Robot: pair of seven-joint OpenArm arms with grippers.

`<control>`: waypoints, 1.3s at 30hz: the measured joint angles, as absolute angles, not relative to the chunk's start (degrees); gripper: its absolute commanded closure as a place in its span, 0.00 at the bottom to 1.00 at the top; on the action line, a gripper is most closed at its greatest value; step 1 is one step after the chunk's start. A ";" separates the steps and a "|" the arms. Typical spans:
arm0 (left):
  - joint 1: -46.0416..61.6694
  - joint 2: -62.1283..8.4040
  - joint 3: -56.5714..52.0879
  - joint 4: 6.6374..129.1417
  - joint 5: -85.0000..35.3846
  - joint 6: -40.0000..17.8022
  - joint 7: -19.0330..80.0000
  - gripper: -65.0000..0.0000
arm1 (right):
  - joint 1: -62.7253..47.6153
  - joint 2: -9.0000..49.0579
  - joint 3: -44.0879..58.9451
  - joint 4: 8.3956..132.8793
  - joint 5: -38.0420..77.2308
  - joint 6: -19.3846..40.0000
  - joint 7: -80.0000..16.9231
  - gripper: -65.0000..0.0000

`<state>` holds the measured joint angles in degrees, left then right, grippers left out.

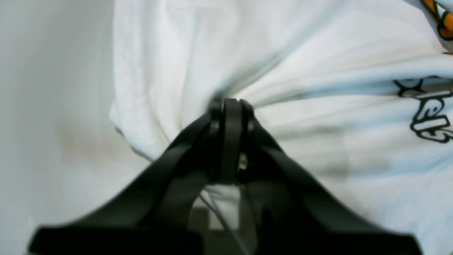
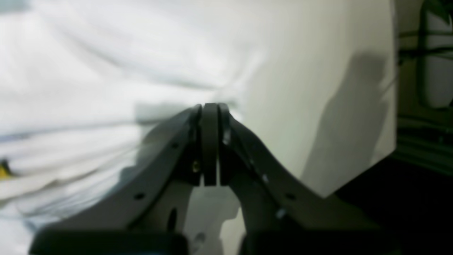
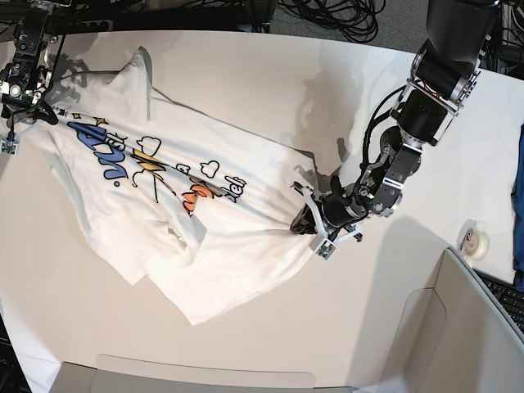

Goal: Layout the t-shirt on the table in an organized manner, then fold the t-shirt properly
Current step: 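Pull the shirt taut between both grippers and lay it flat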

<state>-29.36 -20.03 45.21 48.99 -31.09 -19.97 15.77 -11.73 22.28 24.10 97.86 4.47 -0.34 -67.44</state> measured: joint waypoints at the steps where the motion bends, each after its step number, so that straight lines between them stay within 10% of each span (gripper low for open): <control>1: -29.36 -20.05 45.21 48.99 -31.09 -19.99 15.79 1.00 | -11.53 22.74 24.51 97.89 4.43 -0.27 -67.42 1.00; 17: -28.32 -20.99 45.21 48.99 -31.09 -19.22 14.44 1.00 | -7.75 10.28 23.20 114.63 3.40 -0.64 -65.93 1.00; 39: -24.38 -24.21 44.86 50.09 -32.82 -19.57 10.96 1.00 | 8.27 11.44 9.34 79.79 -4.27 -0.45 -46.74 1.00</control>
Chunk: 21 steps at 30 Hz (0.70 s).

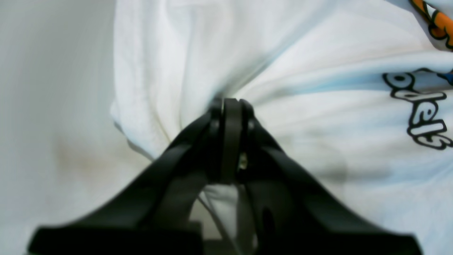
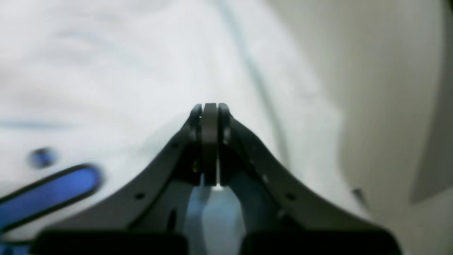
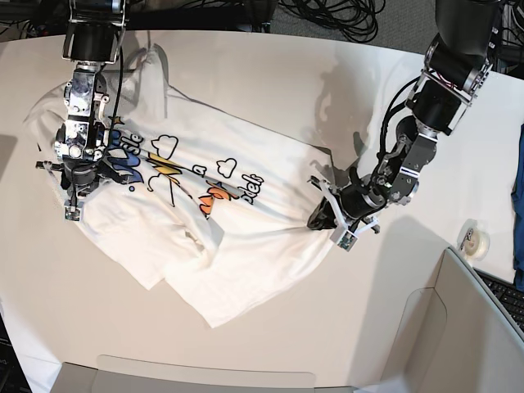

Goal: Layout the t-shirt on the table in an organized manner, then fold the t-shirt properly
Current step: 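Pull the shirt taut between both grippers and lay it flat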

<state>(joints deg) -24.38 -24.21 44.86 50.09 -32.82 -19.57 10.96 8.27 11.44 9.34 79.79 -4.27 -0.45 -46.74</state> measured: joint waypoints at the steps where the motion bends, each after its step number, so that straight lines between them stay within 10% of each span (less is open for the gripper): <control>1: -23.83 -24.47 44.77 50.98 -32.80 -19.16 10.96 1.00 | 8.25 11.62 9.34 78.67 -6.20 -0.45 -45.39 1.00; 21: -8.71 -33.15 44.01 69.54 -31.94 -16.51 8.78 1.00 | 12.34 13.74 19.70 69.73 -15.09 -0.69 -42.94 1.00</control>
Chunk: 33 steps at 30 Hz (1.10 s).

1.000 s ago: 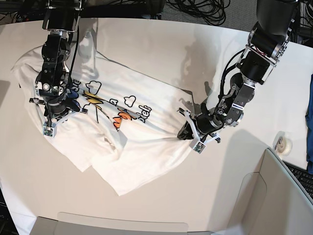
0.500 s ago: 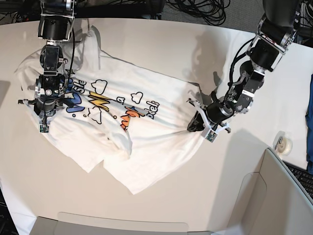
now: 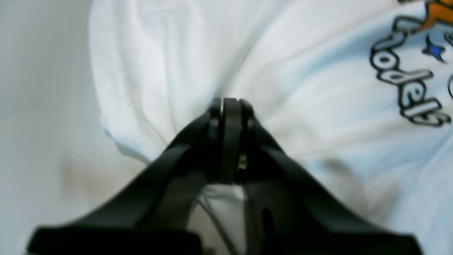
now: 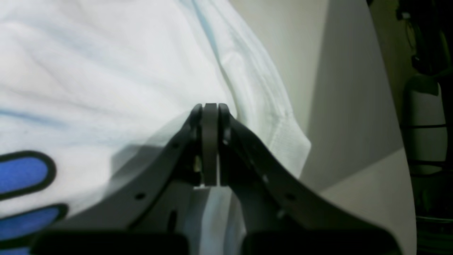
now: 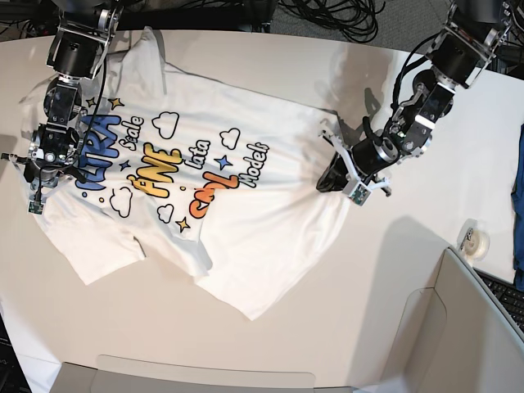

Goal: Layout the t-shirt on the table in an organized manner, then fold the t-shirt properly
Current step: 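Pull the shirt taut between both grippers and lay it flat, then release the shirt and reposition both grippers onto the shirt body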

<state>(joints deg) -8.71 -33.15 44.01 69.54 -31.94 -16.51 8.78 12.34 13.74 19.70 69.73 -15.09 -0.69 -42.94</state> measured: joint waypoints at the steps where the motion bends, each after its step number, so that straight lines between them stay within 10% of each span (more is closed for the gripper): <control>1: -8.01 -34.20 43.94 72.05 -31.83 -16.64 11.53 1.00 | 12.21 13.61 19.77 69.78 -15.11 -0.69 -42.83 1.00; 10: 4.08 -35.88 23.46 94.91 -27.18 -18.35 37.60 1.00 | 10.52 11.33 19.97 73.67 -14.68 -0.69 -43.51 1.00; 33: 12.32 -31.55 0.82 103.35 -26.46 -17.34 37.30 0.98 | -12.75 -0.54 7.55 108.81 -14.90 -0.51 -44.64 1.00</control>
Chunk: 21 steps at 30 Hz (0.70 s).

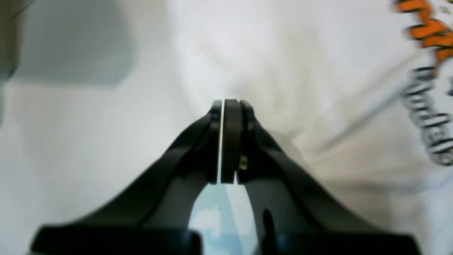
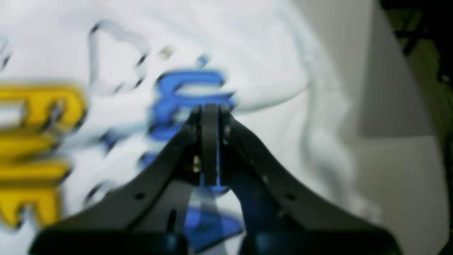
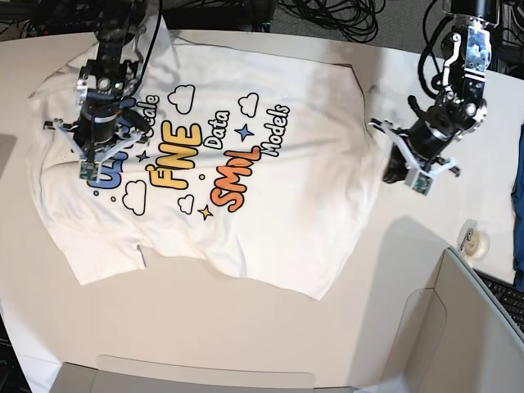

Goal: Layout the t-shirt on the table in an organized manner, then fold the t-shirt properly
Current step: 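Release the shirt and reposition both grippers onto the shirt body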

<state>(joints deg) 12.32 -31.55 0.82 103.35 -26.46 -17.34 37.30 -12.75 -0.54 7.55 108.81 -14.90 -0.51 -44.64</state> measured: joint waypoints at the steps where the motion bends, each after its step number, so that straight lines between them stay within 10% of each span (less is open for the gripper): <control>1: 13.58 -31.53 -1.08 103.28 -26.44 -17.50 37.43 0.95 | -14.13 -0.86 6.15 108.66 -14.87 -0.40 -44.88 1.00; 9: 19.42 -24.64 -8.62 103.22 -27.22 -18.26 37.28 0.60 | -16.19 0.40 1.63 101.30 -15.14 -0.67 -42.06 1.00; 21: 20.62 -18.02 -8.97 102.45 -26.61 -17.96 40.34 0.60 | -15.53 0.62 1.63 99.24 -16.19 -1.34 -39.99 1.00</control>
